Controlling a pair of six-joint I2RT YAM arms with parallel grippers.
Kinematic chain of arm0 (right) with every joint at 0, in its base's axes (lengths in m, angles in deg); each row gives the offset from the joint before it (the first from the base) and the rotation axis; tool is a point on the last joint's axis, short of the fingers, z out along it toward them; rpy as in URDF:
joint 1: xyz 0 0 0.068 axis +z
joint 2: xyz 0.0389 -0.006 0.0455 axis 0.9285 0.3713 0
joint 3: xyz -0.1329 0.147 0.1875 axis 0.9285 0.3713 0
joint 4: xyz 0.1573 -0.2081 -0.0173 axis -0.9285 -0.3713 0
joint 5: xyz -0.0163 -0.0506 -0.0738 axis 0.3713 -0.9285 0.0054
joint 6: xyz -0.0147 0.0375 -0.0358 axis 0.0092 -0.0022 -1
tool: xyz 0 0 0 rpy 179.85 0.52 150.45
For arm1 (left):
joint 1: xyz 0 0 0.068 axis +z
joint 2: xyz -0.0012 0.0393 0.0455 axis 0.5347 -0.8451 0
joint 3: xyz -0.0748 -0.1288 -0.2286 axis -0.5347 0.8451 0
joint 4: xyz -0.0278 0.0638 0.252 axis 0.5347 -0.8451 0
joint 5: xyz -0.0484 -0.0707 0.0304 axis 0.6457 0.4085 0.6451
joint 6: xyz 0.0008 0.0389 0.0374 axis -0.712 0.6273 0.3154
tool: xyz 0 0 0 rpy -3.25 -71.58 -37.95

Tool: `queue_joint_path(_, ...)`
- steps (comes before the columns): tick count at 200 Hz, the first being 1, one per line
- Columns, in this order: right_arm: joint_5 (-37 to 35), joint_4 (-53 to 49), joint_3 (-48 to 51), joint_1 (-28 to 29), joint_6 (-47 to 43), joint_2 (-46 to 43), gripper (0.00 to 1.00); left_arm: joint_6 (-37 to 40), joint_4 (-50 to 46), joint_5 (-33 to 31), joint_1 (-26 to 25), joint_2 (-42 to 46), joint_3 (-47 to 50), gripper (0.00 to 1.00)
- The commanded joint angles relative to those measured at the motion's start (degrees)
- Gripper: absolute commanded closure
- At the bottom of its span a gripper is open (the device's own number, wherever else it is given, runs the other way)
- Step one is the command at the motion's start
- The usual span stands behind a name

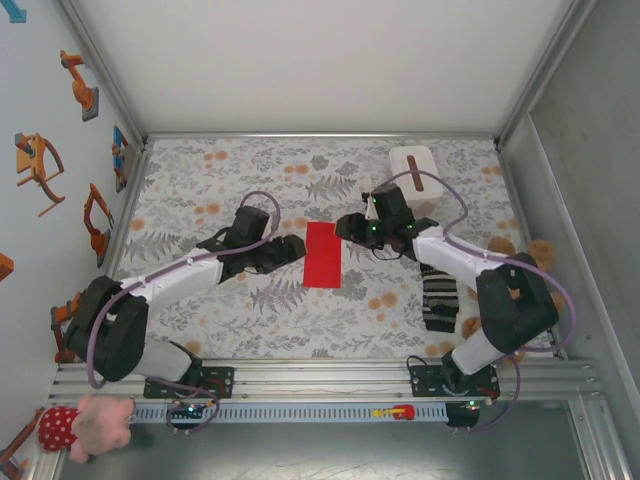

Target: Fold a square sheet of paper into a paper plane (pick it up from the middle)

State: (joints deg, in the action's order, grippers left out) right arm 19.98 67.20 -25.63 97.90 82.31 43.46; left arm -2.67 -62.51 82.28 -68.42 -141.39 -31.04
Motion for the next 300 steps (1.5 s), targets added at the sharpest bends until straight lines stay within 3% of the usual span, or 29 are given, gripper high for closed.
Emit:
queue_joint_path(1, -4.6, -0.3, 4.9, -0.3, 0.9, -3.1, 0.36, -1.6, 3.3, 1.4, -0.7, -3.1, -2.9, 0.29)
queue_joint_path(59, -10.4, 3.7, 8.8, -1.6, 1.8, -6.7, 0.22, -0.8, 6.7, 6.2, -0.8, -15.5, -11.8, 0.26)
queue_joint_path(101, -2.2, 15.9, 12.2, -3.9, 5.8, -2.8, 0.09, -2.1, 6.0, 8.9, -0.4, -23.6, -16.5, 0.35)
queue_joint_path(132, -0.2, 18.4, 13.4, -3.9, 7.1, -0.3, 0.06, -1.5, 3.6, 10.1, 0.5, -27.1, -18.2, 0.39)
queue_joint_path(155, 1.1, 23.3, 15.9, -3.9, 10.3, 1.1, 0.14, -2.4, 2.5, 11.3, 1.2, -28.5, -19.1, 0.42)
queue_joint_path(192, 2.5, 26.7, 18.0, -3.8, 14.2, 1.9, 0.3, -5.1, -3.0, 7.3, 1.3, -29.6, -19.0, 0.43)
queue_joint_path(258, 1.4, 9.6, 17.1, -2.1, 11.4, -2.9, 0.5, -14.4, -9.9, 0.2, 1.4, -28.8, -19.3, 0.5)
queue_joint_path(300, 0.0, 4.3, 15.9, 0.4, 10.7, -3.8, 0.56, -13.3, -8.8, 4.9, 1.5, -26.6, -23.5, 0.5)
